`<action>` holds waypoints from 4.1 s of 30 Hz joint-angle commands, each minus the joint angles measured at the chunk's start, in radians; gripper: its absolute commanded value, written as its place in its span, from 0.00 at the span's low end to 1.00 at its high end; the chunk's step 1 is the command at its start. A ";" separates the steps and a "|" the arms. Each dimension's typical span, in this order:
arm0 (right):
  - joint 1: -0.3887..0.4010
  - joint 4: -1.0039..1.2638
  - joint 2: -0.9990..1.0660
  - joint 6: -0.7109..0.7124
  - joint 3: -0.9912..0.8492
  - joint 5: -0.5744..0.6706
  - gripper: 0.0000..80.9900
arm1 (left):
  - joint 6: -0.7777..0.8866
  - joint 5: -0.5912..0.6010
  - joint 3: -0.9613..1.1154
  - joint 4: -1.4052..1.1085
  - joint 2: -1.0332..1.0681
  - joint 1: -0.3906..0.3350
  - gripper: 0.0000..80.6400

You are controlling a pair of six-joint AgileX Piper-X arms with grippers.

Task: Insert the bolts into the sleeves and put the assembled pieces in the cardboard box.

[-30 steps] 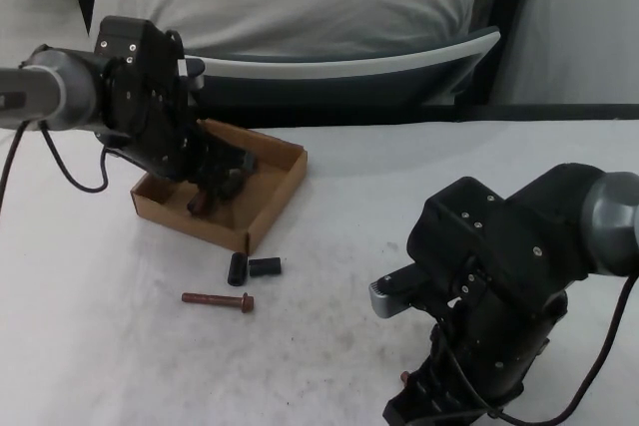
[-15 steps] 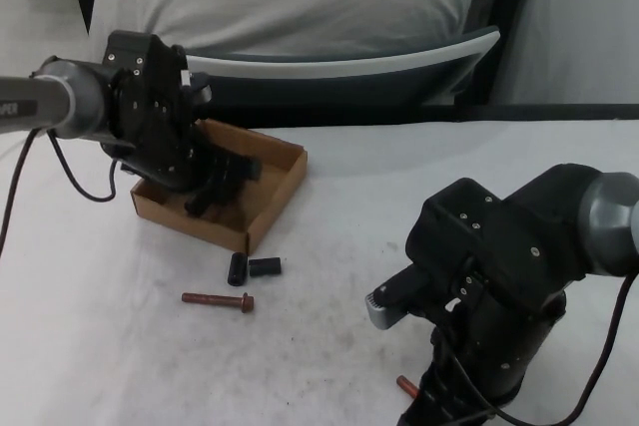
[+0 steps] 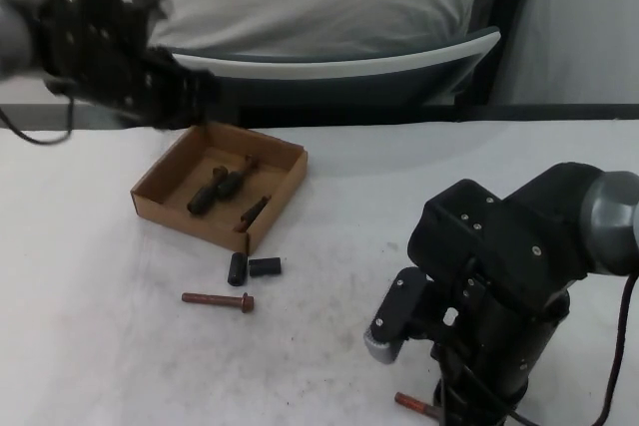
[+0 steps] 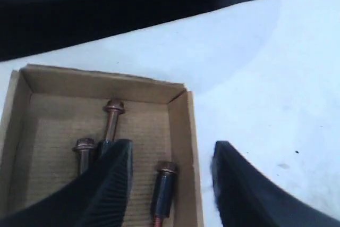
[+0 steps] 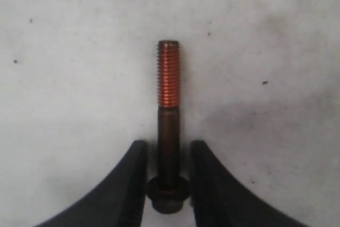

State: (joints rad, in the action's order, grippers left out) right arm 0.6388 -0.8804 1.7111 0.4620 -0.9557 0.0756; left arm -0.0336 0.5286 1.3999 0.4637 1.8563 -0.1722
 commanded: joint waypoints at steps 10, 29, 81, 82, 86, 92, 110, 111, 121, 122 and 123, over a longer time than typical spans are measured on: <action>-0.002 0.001 -0.147 0.435 -0.003 -0.011 0.00 | -0.196 0.106 0.013 0.370 -0.117 -0.018 0.55; -0.002 0.124 -0.237 0.707 -0.003 -0.011 0.17 | -0.596 -0.127 0.013 0.596 -0.117 -0.189 0.55; -0.002 0.242 -0.128 -1.808 -0.003 -0.043 0.58 | 0.259 -0.295 -0.185 0.552 -0.110 -0.187 0.55; -0.002 0.240 -0.128 -1.834 -0.003 -0.052 0.56 | 0.259 -0.295 -0.199 0.550 -0.110 -0.187 0.55; -0.002 0.240 -0.128 -1.914 -0.003 -0.088 0.50 | 0.264 -0.295 -0.230 0.526 -0.110 -0.187 0.55; -0.002 0.240 -0.128 -1.923 0.008 -0.122 0.50 | 0.281 -0.259 -0.229 0.431 -0.110 -0.190 0.55; -0.004 0.444 -0.101 -1.952 0.140 -0.063 0.53 | 0.243 -0.283 -0.226 0.273 -0.110 -0.189 0.62; -0.004 0.444 -0.096 -1.952 0.140 -0.063 0.53 | 0.243 -0.290 -0.226 0.273 -0.110 -0.189 0.62; -0.004 0.448 -0.077 -1.932 0.140 -0.119 0.53 | 0.243 -0.351 -0.193 0.232 -0.079 -0.189 0.62; -0.004 0.450 -0.072 -1.936 0.140 -0.113 0.53 | 0.243 -0.351 -0.180 0.247 -0.063 -0.189 0.62; -0.004 0.452 -0.066 -1.936 0.140 -0.107 0.53 | 0.243 -0.347 -0.162 0.269 -0.042 -0.189 0.62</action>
State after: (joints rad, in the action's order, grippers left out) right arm 0.6388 -0.4357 1.6284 -1.4807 -0.8140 -0.0320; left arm 0.2166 0.1972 1.2071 0.7066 1.7852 -0.3582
